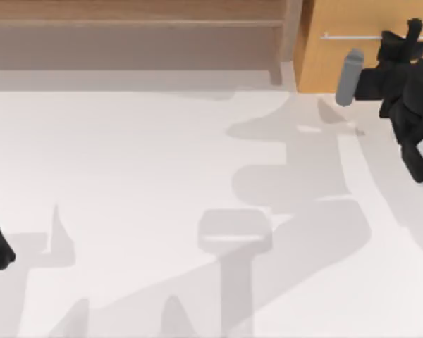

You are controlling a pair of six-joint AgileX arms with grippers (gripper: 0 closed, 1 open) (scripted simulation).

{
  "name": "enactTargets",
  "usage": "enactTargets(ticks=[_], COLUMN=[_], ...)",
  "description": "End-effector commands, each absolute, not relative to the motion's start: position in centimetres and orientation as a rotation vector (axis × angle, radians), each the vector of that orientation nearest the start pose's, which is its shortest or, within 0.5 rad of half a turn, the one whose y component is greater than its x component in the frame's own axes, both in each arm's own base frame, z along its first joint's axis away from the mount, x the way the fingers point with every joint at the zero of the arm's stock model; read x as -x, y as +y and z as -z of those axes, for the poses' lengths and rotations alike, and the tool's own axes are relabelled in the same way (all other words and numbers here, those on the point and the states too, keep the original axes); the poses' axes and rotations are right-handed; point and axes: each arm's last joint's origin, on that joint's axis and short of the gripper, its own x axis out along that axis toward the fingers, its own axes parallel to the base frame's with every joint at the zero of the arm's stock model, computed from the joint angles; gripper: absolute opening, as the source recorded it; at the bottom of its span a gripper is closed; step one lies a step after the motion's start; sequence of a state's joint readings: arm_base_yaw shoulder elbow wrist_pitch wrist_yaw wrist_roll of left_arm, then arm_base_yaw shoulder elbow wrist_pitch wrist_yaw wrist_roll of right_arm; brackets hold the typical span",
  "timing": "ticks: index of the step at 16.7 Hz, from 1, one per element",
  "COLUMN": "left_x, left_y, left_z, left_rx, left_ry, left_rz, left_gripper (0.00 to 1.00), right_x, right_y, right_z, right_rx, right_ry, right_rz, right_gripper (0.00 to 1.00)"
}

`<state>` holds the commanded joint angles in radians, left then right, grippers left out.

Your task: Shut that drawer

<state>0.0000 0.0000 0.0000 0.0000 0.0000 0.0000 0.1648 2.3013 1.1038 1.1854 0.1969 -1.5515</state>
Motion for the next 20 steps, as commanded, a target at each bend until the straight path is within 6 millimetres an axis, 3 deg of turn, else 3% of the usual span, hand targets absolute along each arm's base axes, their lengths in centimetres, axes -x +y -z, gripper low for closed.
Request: enactTargets(ticks=[1, 14, 20], left_x=[-10.57, -10.57, -10.57], left_y=[-0.12, -0.12, -0.12], left_z=[-16.0, -16.0, -16.0], left_rx=[0.0, 0.0, 0.0], left_ry=[0.0, 0.0, 0.0], left_rz=[0.0, 0.0, 0.0], left_gripper=[1.0, 1.0, 1.0], right_x=[-43.92, -43.92, -43.92], right_y=[7.14, 7.14, 7.14], right_z=[-8.83, -8.83, -8.83], right_rx=[1.565, 1.565, 1.565], right_ry=[0.012, 0.012, 0.012], right_rz=[-0.003, -0.003, -0.003], right_gripper=[0.0, 0.98, 1.0])
